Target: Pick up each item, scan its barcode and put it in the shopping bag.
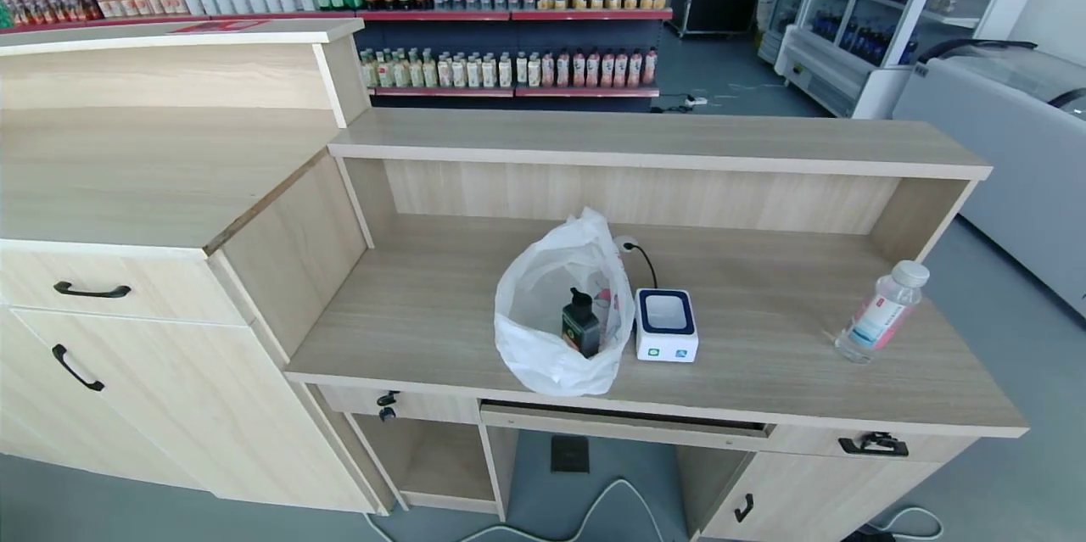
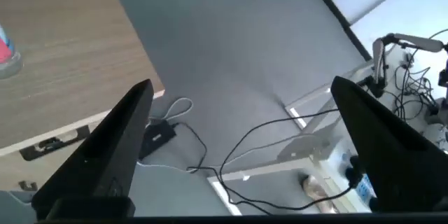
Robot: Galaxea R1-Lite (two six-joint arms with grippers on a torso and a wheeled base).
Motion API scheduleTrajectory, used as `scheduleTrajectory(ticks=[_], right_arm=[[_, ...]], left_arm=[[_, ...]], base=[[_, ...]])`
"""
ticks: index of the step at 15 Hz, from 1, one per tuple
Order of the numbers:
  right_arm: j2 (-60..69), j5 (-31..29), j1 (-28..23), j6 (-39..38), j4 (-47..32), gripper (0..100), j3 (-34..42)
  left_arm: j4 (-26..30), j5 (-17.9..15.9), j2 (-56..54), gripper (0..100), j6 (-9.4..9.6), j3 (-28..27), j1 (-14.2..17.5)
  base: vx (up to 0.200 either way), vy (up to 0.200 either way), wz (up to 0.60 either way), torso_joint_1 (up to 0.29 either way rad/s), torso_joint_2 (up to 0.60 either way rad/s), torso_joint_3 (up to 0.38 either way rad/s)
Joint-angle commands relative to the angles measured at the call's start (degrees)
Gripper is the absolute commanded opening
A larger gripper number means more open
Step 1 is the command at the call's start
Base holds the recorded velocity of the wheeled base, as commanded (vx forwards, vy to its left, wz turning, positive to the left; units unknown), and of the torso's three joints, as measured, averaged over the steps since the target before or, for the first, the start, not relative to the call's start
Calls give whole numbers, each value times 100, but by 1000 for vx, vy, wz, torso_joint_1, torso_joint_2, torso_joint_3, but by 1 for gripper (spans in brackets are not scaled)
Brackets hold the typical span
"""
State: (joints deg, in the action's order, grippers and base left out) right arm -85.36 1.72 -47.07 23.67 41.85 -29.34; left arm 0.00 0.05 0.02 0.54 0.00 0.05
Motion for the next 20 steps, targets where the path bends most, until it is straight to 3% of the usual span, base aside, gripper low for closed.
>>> scheduleTrajectory(ticks=[1,2,3,6,9,12,17,20], right_arm=[[-1308,716,49,-38,1124,100,-19],[-1510,1243,84,-47,1378,100,-10],[-2011,2781,75,-30,1783,100,-10],[-2433,3089,84,-65,1906,100,-63],[-2626,3959,75,-504,1915,100,-195],[-3004,3977,75,-627,1915,100,-397],[-3540,3959,136,-627,1765,100,-1451],[-3786,3933,339,-592,1800,100,-1548]], left_arm=[[0,-5,-2,100,-1,0,4],[0,4,-2,100,-1,0,4],[0,-5,-2,100,-1,0,4],[0,-5,-2,100,-1,0,4],[0,4,-2,100,-1,0,4],[0,4,-2,100,-1,0,4],[0,4,-2,100,-1,0,4],[0,-5,-2,100,-1,0,4]], base=[[0,0,0,0,0,0],[0,0,0,0,0,0],[0,0,0,0,0,0],[0,0,0,0,0,0],[0,0,0,0,0,0],[0,0,0,0,0,0],[0,0,0,0,0,0],[0,0,0,0,0,0]])
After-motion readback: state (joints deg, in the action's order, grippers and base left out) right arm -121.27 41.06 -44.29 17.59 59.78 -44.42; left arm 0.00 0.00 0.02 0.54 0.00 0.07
